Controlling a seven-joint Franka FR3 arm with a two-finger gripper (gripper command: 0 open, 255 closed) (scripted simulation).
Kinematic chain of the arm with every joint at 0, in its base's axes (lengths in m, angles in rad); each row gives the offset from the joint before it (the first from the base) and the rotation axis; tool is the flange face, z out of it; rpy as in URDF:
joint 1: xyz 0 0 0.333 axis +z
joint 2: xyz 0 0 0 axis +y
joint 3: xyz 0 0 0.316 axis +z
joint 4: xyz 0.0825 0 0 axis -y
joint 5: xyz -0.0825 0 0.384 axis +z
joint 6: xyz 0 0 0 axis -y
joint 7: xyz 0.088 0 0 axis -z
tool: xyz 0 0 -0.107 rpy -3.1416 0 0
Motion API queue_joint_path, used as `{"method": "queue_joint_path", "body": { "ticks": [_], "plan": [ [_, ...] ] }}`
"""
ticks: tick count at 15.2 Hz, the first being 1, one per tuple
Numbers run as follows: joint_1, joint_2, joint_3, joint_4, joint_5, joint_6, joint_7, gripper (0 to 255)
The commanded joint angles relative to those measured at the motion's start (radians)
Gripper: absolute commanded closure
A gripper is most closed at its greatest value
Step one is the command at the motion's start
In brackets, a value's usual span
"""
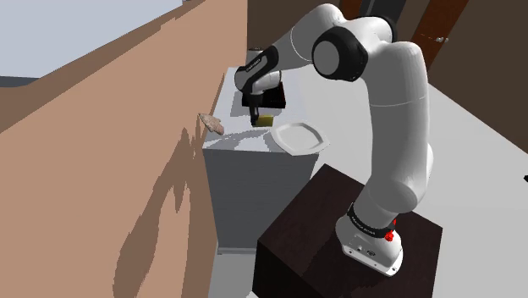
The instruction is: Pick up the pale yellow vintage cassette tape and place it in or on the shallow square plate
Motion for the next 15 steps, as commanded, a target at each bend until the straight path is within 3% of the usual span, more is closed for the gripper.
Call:
{"method": "queue_joint_path", "body": {
  "ticks": [1, 13, 15],
  "plan": [
    [0.002, -0.016, -0.004, 0.005, -0.006, -0.021, 0.003, 255],
    [0.014, -0.104, -0.022, 0.046, -0.040, -0.147, 0.024, 255],
    [0.013, -0.171, -0.035, -0.054, -0.053, -0.113, 0.009, 255]
  ]
}}
